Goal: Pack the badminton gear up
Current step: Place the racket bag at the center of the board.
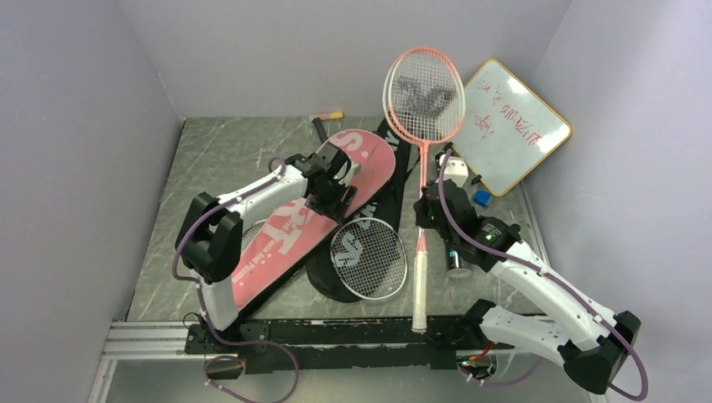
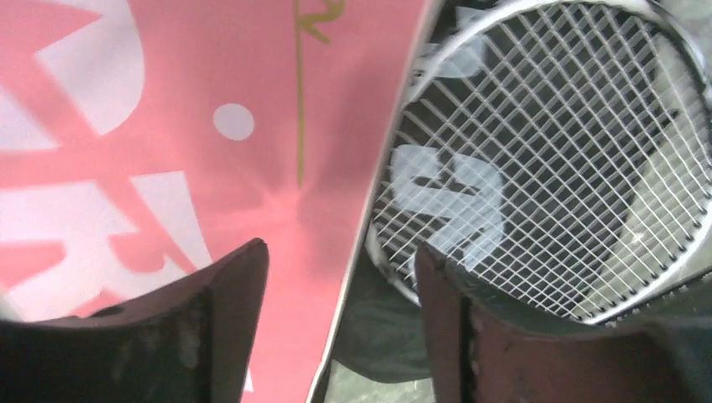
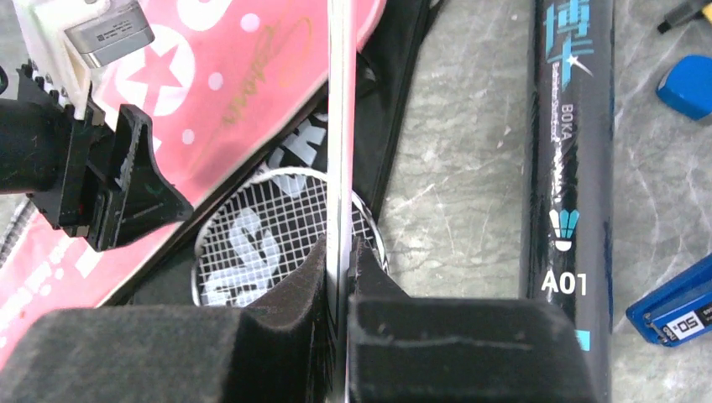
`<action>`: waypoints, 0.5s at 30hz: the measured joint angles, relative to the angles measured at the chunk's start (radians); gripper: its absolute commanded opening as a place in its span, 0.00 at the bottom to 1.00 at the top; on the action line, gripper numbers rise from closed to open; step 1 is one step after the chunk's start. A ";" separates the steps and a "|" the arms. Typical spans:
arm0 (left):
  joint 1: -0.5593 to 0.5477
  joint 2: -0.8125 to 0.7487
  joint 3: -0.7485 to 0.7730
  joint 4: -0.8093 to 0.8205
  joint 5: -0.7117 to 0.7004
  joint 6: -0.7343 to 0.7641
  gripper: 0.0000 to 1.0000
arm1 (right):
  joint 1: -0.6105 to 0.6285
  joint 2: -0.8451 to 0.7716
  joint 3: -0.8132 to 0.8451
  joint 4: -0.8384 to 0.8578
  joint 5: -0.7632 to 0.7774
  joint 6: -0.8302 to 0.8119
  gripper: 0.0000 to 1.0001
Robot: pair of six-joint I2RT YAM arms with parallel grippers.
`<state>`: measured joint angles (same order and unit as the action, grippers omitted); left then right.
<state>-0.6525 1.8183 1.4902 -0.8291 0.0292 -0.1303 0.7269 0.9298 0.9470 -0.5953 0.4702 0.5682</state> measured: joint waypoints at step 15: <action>-0.059 -0.147 -0.118 0.206 0.034 -0.001 0.81 | -0.015 0.178 -0.126 -0.022 0.024 0.138 0.00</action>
<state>-0.7113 1.6714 1.3720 -0.6235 0.0631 -0.1310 0.7116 1.1076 0.8207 -0.6174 0.4942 0.7063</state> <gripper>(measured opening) 0.817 0.051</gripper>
